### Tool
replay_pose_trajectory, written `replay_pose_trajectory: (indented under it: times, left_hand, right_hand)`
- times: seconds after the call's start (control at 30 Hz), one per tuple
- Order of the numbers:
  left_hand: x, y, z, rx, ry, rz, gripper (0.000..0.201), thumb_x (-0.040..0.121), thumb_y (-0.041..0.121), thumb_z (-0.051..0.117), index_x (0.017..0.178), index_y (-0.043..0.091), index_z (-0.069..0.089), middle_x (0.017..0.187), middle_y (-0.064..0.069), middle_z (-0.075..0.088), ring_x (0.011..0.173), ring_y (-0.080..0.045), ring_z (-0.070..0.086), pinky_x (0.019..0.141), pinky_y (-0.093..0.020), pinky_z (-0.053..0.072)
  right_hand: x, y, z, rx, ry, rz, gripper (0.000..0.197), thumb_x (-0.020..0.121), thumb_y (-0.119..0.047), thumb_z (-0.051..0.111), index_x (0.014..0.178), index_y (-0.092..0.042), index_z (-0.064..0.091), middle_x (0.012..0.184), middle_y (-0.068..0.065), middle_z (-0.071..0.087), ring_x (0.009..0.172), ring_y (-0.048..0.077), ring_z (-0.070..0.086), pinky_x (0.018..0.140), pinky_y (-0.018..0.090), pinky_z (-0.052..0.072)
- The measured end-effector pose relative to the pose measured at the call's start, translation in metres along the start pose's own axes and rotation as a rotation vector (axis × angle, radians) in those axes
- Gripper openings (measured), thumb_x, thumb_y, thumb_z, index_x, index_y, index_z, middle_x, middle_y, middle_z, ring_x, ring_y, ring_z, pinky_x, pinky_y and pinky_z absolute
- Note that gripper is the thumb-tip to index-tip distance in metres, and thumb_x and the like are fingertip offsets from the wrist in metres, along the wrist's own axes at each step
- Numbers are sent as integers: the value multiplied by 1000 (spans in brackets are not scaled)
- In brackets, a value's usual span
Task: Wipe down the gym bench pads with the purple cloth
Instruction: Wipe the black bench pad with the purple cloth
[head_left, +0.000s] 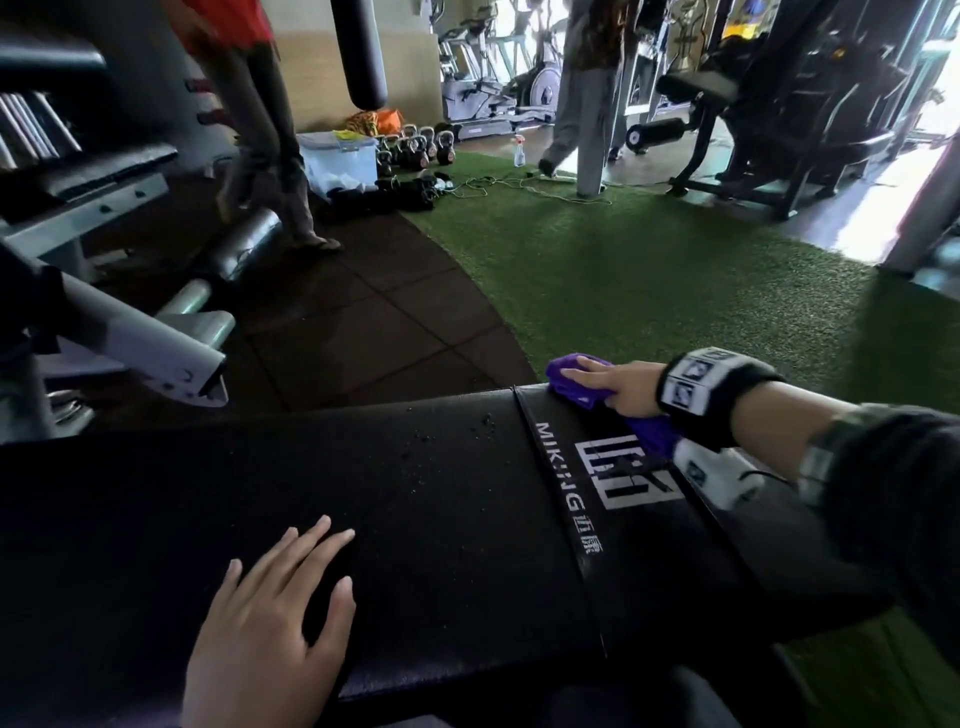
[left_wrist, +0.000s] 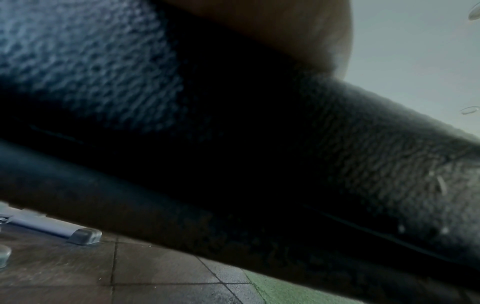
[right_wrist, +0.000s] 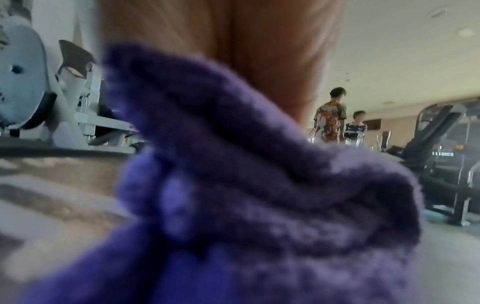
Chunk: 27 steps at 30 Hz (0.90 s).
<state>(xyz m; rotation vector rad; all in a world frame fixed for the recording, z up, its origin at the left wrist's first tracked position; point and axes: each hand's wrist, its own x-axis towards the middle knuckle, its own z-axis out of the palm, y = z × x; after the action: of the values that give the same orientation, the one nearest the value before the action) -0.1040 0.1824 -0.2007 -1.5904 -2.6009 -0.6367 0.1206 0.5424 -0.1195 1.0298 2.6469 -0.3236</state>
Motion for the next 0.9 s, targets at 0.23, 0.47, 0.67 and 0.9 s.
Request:
replay_pose_trajectory:
  times: [0.23, 0.47, 0.67, 0.9]
  left_hand:
    - [-1, 1, 0, -19, -1, -8, 50, 88, 57, 29, 131, 44, 51, 143, 23, 43, 136, -1, 32, 115, -43, 21]
    - [-1, 3, -1, -28, 14, -9, 49, 87, 54, 31, 130, 43, 52, 142, 23, 44, 135, -3, 35, 114, -45, 23]
    - [0, 4, -2, -31, -9, -23, 50, 88, 57, 29, 131, 45, 51, 142, 26, 41, 136, 0, 32, 116, -42, 20]
    - [-2, 5, -2, -20, -2, -27, 49, 89, 57, 29, 131, 46, 50, 142, 27, 40, 137, 1, 31, 116, -41, 21]
  right_hand:
    - [-15, -33, 26, 2, -79, -376, 70, 95, -2, 36, 145, -44, 10, 154, -18, -9, 143, 13, -3, 111, 22, -1]
    - [-48, 20, 13, 101, -89, -300, 83, 91, 4, 41, 133, -61, 13, 148, -31, -3, 141, -2, 3, 115, 21, 6]
    - [-1, -19, 5, -57, 43, -119, 69, 94, -4, 36, 148, -29, 2, 157, -1, -7, 142, 22, 18, 107, 20, 18]
    - [-39, -22, 36, 44, -70, -462, 75, 92, 3, 37, 142, -49, 16, 151, -26, -5, 143, 8, -4, 116, 26, 0]
